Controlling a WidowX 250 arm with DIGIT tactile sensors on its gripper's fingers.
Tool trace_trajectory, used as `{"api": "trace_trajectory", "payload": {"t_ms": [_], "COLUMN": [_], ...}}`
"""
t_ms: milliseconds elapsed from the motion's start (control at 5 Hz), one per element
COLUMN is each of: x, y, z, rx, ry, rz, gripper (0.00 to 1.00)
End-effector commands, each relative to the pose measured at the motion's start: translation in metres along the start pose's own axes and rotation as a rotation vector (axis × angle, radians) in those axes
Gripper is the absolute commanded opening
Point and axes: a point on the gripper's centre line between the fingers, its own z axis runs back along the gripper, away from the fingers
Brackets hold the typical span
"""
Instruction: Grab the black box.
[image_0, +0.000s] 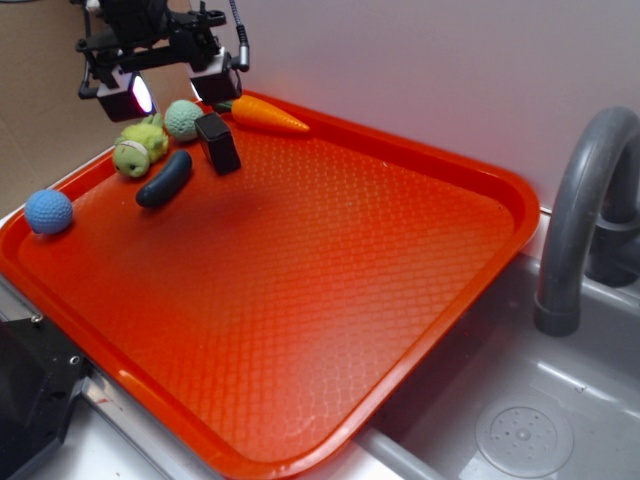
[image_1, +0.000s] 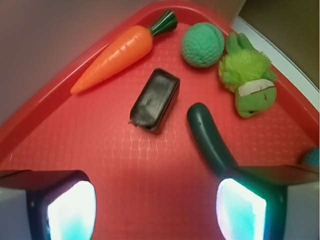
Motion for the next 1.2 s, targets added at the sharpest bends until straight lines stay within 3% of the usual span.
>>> {"api": "trace_trajectory", "payload": {"t_ms": [0, 600, 1000], "x": [0.036, 0.044, 0.052], "y": [0.022, 0.007, 0.015], "z": [-0.037, -0.079, -0.053], "rx": [-0.017, 0.023, -0.019], "ry": [-0.002, 0.070, 0.040], "rz": [0.085, 0.058, 0.095], "gripper": [1.00, 1.00, 1.00]}}
